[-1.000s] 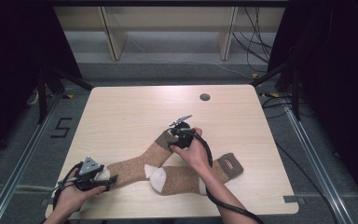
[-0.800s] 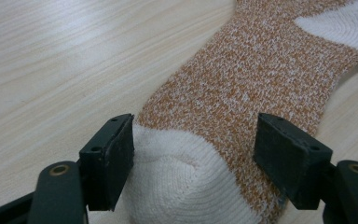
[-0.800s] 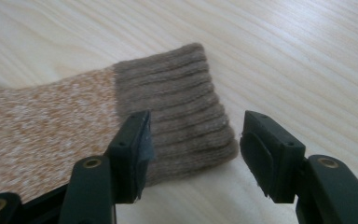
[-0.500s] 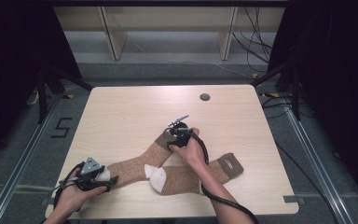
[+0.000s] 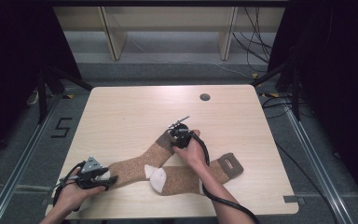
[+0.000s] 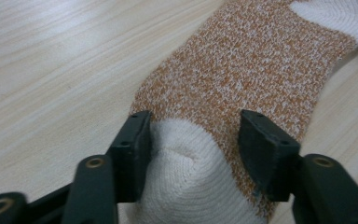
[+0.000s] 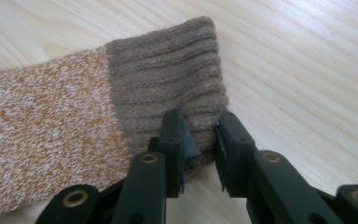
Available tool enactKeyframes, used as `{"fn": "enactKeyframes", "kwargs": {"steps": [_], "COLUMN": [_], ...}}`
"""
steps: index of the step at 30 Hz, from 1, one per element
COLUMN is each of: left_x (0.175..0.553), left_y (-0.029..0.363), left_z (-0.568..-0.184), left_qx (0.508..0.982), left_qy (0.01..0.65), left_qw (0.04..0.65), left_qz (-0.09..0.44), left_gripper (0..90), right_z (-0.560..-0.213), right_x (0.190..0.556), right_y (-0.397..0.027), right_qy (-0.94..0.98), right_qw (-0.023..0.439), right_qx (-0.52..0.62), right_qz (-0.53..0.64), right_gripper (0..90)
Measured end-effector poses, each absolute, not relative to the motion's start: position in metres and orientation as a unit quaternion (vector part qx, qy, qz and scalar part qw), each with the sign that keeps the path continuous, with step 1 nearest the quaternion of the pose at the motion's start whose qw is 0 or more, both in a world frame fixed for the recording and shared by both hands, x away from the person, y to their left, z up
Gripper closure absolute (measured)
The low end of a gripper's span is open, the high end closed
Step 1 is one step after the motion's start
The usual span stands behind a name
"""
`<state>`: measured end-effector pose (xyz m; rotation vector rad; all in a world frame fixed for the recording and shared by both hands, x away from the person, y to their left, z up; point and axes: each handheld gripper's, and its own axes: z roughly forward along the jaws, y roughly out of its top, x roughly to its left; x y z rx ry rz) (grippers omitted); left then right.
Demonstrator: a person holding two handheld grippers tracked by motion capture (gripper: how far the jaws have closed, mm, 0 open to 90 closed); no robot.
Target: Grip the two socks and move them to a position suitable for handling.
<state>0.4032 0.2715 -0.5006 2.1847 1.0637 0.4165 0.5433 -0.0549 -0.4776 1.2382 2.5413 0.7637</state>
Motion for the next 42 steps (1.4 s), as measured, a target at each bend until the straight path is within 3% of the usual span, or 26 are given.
{"fn": "enactKeyframes", "kwargs": {"steps": [7,10,15,25,32,42], "left_x": [0.404,0.405,0.407,0.435,0.467,0.496], "left_y": [0.270,0.271,0.272,0.259,0.232,0.195], "left_z": [-0.499,-0.498,-0.492,-0.464,-0.462,-0.470], "left_qx": [0.833,0.833,0.816,0.805,0.824,0.868], "left_qy": [0.414,0.417,0.432,0.401,0.367,0.313], "left_qw": [0.335,0.333,0.360,0.392,0.382,0.331], "left_qz": [0.151,0.148,0.138,0.194,0.199,0.197], "left_gripper": [71.8,73.5,74.4,73.9,73.0,71.3], "right_z": [-0.477,-0.476,-0.469,-0.437,-0.427,-0.445], "right_x": [0.541,0.541,0.537,0.523,0.515,0.506], "right_y": [-0.057,-0.056,-0.059,-0.087,-0.120,-0.159], "right_qy": [0.863,0.860,0.852,0.831,0.815,0.799], "right_qw": [0.101,0.103,0.103,0.127,0.142,0.132], "right_qx": [0.422,0.426,0.438,0.442,0.463,0.504], "right_qz": [0.259,0.260,0.268,0.312,0.319,0.301], "right_gripper": [76.3,76.5,77.5,77.9,77.8,77.8]}}
